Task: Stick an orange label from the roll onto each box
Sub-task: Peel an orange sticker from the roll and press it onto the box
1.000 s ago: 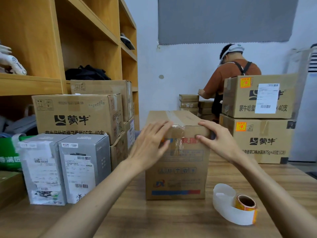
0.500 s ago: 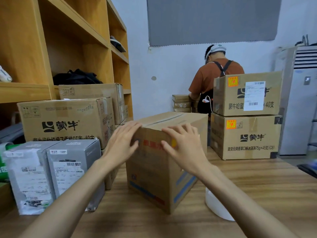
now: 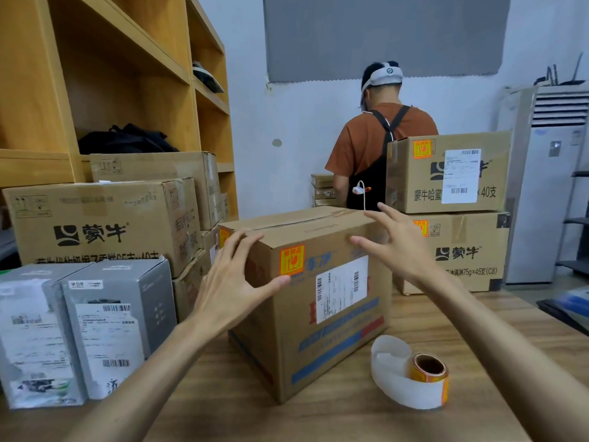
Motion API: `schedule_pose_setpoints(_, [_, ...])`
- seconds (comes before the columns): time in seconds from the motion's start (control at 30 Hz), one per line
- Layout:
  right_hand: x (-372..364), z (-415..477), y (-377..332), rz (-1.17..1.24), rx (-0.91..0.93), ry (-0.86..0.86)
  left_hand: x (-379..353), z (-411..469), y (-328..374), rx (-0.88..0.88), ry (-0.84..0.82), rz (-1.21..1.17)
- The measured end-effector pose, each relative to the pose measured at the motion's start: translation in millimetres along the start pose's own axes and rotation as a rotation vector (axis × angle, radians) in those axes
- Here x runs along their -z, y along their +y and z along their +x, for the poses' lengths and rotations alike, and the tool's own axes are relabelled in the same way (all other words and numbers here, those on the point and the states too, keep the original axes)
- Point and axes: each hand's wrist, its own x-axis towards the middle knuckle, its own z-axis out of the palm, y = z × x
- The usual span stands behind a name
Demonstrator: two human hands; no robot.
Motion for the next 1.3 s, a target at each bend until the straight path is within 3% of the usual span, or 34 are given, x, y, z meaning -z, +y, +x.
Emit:
schedule_pose_setpoints(0.17, [-1.0, 11.3, 50.6, -0.100, -0.095, -0.086, 2.7, 28.6, -29.5, 0.102, -0.102, -0.153])
schedule_pose_setpoints(0.33, [-12.5, 14.1, 79.1, -0.019, -0.155, -0.118, -6.8, 55.7, -50.1, 0.189, -0.126, -0.320])
schedule_pose_setpoints(0.77, [-36.9, 90.3, 129.5, -0.387, 0.014, -0.191, -81.7, 150.4, -80.5, 0.196, -0.239, -0.329])
schedule_pose_setpoints(1.3, [-66.7, 145.0, 204.1, -0.403, -0.024, -0.182, -170.2, 230.1, -100.6, 0.158, -0.231, -0.329])
